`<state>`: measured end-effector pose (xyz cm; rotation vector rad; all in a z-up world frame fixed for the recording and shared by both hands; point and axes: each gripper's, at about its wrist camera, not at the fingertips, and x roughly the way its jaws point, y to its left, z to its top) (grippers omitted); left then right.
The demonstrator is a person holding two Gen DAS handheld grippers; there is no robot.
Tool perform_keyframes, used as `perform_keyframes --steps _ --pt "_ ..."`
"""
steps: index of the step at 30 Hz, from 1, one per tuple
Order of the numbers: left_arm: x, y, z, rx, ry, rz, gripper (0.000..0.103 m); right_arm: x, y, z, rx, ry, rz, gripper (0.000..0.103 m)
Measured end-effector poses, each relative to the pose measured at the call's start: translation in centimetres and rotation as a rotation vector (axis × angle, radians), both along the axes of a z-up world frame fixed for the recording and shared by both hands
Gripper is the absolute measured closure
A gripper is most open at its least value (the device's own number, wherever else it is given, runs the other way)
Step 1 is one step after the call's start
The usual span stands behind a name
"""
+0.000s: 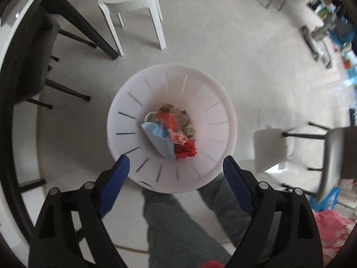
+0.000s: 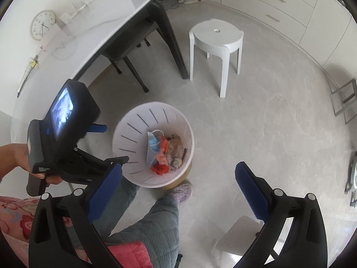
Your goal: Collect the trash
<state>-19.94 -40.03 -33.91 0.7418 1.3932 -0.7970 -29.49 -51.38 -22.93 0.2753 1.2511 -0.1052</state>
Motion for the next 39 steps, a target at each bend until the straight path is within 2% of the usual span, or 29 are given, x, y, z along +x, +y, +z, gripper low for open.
perform_keyframes --steps 3,6,9,11,13,16,18,22,27,33,39 --pt "-0.1 0.3 1.8 -0.029 -0.019 0.006 0.021 0.2 -0.1 0.0 -0.002 0.002 -0.001 0.002" --pt "1.2 1.0 4.9 -0.076 -0.050 0.057 0.016 0.7 -0.2 1.0 -0.012 -0.021 0.005 0.002" --pt "2.7 3.0 9.8 -0.142 -0.113 0.137 0.014 1.6 0.2 2.7 -0.027 -0.061 0.024 0.002" --pt "3.9 5.1 13.8 -0.185 -0.175 0.206 0.008 2.6 0.6 3.9 -0.034 -0.091 0.043 0.002" --pt "5.4 8.2 18.0 -0.226 -0.256 0.302 0.008 4.3 1.7 5.4 -0.041 -0.135 0.084 0.002" --pt "7.3 12.3 22.2 -0.251 -0.348 0.436 0.008 7.2 3.8 7.6 -0.047 -0.201 0.149 0.002" --pt "8.7 15.7 24.8 -0.255 -0.419 0.559 0.008 9.3 5.7 9.0 -0.042 -0.249 0.197 0.002" --pt "10.9 21.0 28.5 -0.247 -0.522 0.747 0.008 14.1 10.2 11.4 -0.053 -0.326 0.282 0.002" --pt "12.8 25.6 32.4 -0.261 -0.622 0.883 0.008 19.4 16.6 15.4 -0.053 -0.407 0.386 0.002" --pt "16.3 29.3 35.8 -0.289 -0.679 0.963 0.008 24.0 22.1 22.4 -0.059 -0.504 0.446 0.002" --pt "19.2 32.1 39.8 -0.295 -0.794 1.006 0.008 26.9 25.4 29.1 -0.103 -0.610 0.479 0.002"
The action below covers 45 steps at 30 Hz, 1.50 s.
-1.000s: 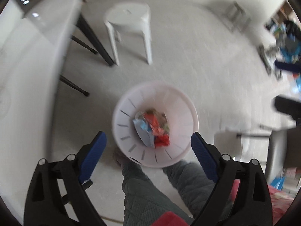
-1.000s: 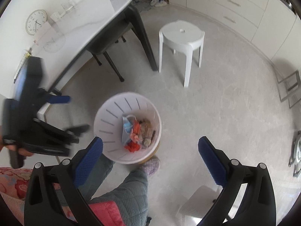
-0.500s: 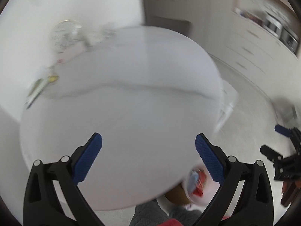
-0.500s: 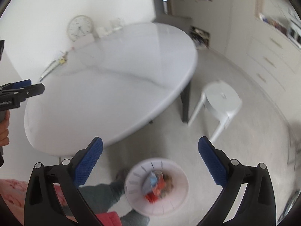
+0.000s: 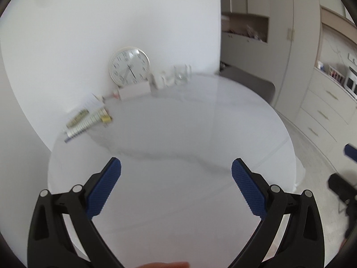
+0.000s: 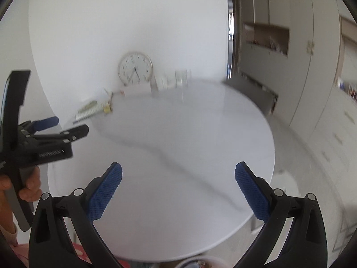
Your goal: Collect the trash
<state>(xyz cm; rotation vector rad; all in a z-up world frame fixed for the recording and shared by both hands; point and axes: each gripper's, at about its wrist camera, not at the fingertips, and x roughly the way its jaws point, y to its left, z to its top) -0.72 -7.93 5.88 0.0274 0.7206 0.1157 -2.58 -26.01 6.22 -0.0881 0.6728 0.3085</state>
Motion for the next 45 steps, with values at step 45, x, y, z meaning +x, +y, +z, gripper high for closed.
perform_keyframes --steps 45 --pt "4.1 3.9 -1.1 -0.016 0.047 0.046 0.008 3.8 1.6 -0.5 -0.025 0.061 -0.045 0.002"
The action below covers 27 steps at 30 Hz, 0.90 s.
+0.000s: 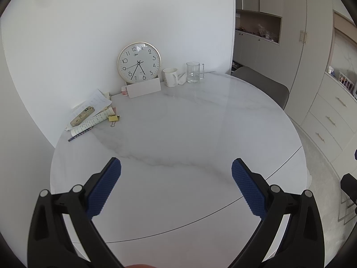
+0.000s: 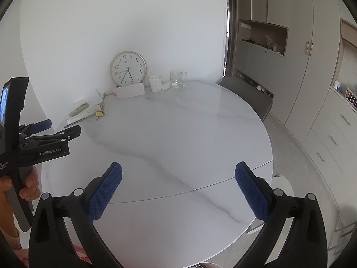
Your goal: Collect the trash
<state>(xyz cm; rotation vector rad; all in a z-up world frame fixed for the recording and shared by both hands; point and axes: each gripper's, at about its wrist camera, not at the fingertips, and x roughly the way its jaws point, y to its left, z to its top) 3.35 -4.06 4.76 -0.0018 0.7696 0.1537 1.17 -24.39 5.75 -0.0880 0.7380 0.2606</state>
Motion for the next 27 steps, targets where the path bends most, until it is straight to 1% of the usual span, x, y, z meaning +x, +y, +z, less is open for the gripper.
perform_keyframes --steps 27 --pt "0.6 -0.5 0.2 0.014 -0.005 -0.036 0.008 0.2 -1.4 -0.1 0.006 -0.002 -0.021 0.002"
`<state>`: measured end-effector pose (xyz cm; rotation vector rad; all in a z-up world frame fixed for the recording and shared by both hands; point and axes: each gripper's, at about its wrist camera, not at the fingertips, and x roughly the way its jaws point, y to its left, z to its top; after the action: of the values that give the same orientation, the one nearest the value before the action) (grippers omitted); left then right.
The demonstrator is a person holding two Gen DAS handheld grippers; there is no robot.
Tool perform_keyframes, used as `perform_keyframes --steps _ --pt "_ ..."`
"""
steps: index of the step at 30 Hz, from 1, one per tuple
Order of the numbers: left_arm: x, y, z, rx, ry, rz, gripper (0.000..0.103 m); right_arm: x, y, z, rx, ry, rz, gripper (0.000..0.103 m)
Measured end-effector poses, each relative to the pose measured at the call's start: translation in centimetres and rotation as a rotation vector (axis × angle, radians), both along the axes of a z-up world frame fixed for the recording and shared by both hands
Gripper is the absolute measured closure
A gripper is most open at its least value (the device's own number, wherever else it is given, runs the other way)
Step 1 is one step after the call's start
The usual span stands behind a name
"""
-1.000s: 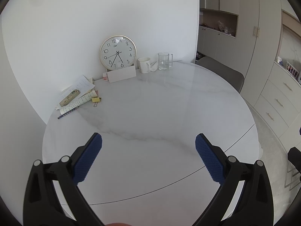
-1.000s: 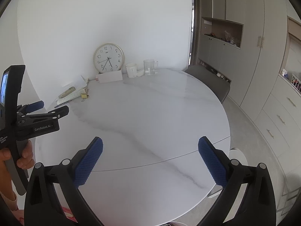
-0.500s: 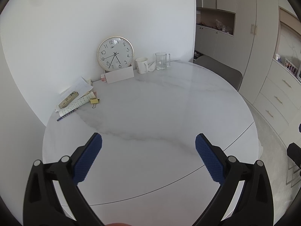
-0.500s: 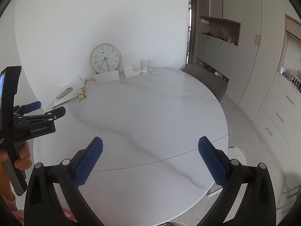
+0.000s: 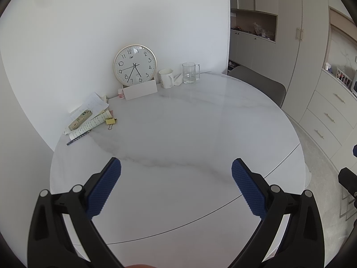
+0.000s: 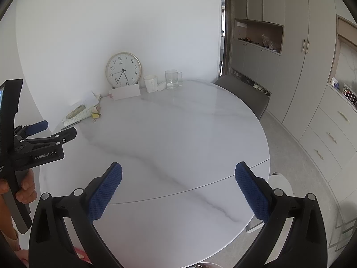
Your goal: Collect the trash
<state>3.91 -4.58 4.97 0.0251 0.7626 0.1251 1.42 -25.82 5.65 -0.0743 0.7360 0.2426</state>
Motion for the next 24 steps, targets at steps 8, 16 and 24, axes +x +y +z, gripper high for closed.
perform_keyframes --steps 8,16,24 --pt "0.19 -0.09 0.02 -0.001 0.000 -0.006 0.008 0.06 -0.17 -0.08 -0.001 0.001 -0.004 0.002" --pt "0.22 -0.26 0.06 0.003 -0.001 -0.005 0.008 0.14 -0.22 -0.23 -0.003 0.004 -0.005 0.002" --pt "0.30 -0.48 0.16 0.006 -0.011 0.000 0.008 0.12 -0.17 -0.37 -0.004 0.009 -0.006 0.002"
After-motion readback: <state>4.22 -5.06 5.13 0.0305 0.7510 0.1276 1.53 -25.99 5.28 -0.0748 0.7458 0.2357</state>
